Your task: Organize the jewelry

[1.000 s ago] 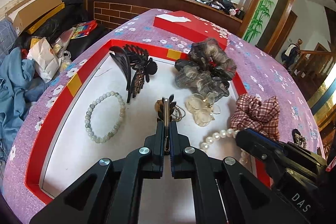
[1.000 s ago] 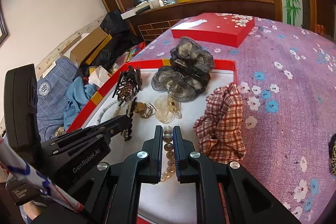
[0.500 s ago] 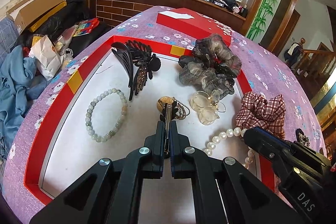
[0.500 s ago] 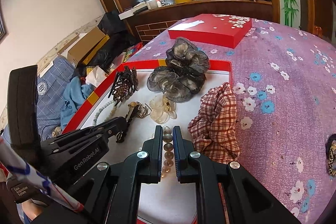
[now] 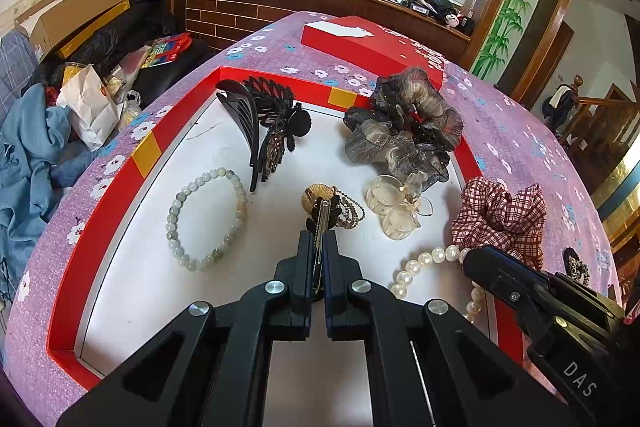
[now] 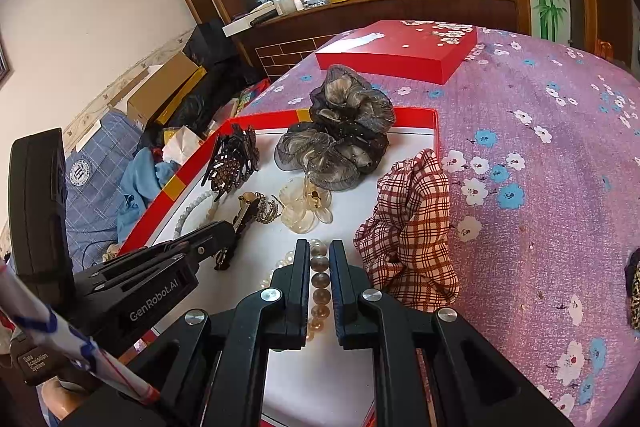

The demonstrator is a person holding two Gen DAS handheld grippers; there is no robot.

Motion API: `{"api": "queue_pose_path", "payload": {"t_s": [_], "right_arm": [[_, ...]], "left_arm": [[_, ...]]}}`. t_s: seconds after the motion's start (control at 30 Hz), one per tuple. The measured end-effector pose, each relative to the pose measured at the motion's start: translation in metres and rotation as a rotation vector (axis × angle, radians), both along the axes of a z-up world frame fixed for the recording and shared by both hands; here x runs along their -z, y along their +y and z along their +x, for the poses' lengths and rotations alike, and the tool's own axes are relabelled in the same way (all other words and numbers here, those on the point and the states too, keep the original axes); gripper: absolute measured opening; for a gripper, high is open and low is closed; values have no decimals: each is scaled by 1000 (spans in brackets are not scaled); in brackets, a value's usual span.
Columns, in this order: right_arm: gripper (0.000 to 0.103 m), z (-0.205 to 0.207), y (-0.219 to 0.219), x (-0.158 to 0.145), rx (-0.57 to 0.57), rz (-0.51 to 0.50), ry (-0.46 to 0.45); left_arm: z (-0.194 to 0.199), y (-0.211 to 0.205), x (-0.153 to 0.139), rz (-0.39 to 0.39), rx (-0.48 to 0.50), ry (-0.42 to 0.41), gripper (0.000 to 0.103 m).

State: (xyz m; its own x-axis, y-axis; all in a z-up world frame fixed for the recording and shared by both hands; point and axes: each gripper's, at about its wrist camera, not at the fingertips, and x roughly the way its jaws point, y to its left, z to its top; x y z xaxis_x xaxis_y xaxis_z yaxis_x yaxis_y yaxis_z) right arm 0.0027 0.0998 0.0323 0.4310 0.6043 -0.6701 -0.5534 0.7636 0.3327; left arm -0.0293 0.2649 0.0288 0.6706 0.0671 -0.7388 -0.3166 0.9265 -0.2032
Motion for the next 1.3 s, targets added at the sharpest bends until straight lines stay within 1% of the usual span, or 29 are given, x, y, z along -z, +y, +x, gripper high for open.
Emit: {"api": "queue_pose_path", "payload": {"t_s": [0.3, 0.83, 0.9, 0.97, 1.17, 1.2, 1.27, 1.3], "right_arm": [[12, -2, -1, -2, 0, 11, -2], [12, -1, 1, 0, -7, 4, 3], [12, -1, 1, 0, -7, 4, 4], [12, -1, 1, 0, -9, 4, 5], [12, -1, 1, 0, -9, 6, 0], [12, -2, 1, -1, -9, 8, -2], [12, -4, 0, -5, -9, 10, -20], [12, -6, -1, -7, -11, 12, -32]], "left_arm": [[0, -5, -1, 24, 3, -1, 4], [-1, -5, -2, 30, 0, -4, 4], [-1, -5, -2, 31, 0, -4, 7], [-2, -5, -3, 33, -3, -9, 19], [-4, -5, -4, 36, -5, -17, 22], [-5, -4, -5, 36, -7, -22, 24], [-5, -6, -6, 45, -13, -28, 35], [-6, -6, -7, 51, -15, -34, 36]]}}
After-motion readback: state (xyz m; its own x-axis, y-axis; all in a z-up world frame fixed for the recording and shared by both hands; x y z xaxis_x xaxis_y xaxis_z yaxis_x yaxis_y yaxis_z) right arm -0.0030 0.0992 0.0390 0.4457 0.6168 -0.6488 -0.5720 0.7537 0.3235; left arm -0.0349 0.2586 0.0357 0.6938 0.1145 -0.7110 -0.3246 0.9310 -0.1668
